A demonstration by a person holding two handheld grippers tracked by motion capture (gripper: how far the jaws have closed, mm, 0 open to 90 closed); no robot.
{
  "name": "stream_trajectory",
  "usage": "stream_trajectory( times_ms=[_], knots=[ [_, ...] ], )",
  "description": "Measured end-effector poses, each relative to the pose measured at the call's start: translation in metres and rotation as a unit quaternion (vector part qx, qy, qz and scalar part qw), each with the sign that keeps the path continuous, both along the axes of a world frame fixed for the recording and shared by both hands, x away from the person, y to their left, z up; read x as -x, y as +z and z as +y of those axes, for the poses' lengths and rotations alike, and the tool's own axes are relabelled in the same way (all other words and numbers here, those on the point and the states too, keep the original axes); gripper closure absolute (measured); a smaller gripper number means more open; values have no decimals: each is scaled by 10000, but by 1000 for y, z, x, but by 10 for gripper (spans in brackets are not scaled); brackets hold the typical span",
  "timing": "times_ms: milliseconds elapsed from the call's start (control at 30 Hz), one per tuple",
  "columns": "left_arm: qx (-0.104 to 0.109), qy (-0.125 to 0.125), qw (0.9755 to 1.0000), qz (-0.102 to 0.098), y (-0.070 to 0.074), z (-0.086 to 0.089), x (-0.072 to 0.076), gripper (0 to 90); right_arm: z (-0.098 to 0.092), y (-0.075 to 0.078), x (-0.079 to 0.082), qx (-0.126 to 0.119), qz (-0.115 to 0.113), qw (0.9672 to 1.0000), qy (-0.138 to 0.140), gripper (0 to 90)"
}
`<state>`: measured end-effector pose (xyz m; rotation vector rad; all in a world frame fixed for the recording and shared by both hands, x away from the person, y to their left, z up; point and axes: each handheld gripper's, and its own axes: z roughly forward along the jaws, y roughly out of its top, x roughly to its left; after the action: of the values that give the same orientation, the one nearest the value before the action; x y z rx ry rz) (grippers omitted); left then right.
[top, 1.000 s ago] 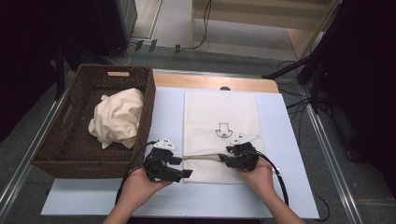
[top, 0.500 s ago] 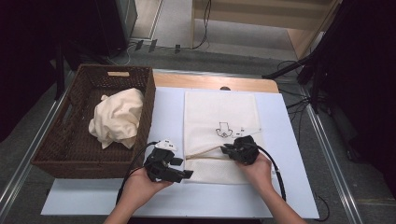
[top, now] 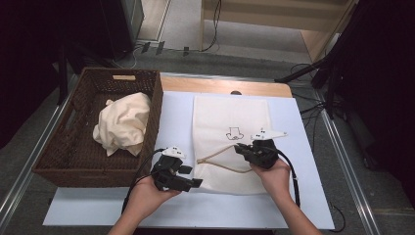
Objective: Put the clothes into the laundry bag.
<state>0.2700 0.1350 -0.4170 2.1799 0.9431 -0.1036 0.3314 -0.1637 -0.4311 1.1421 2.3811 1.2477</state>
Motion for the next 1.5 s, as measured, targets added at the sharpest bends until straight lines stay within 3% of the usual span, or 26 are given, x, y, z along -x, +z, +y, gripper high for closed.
stream_trajectory(
  times_ms=[167,333,433,533,600,800,1000,1267,1500],
  knots=[
    [85,-13,10000,14,1,2,-1,370,-1,9,4,-213,-94,9997,17,834],
    [63,-23,10000,31,4,2,-2,368,-6,10,1,-575,102,9983,-16,842],
    [49,-133,9999,25,8,-2,-2,368,-8,11,1,-622,83,9980,-3,842],
    [-100,-196,9997,83,13,-7,-4,368,-8,12,2,-593,27,9982,11,841],
    [-47,-283,9996,59,16,-9,-5,369,-8,13,3,-549,15,9985,19,839],
    [-44,-418,9991,37,30,-5,-11,370,-8,12,2,-600,251,9979,31,844],
    [-97,-505,9987,-18,48,5,-15,371,-6,11,3,-533,289,9981,96,842],
    [-347,-741,9965,-148,80,22,-22,367,-6,12,3,-527,346,9979,128,843],
    [-356,-687,9967,-243,96,43,-32,365,-6,11,2,-585,361,9975,137,842]
  ],
)
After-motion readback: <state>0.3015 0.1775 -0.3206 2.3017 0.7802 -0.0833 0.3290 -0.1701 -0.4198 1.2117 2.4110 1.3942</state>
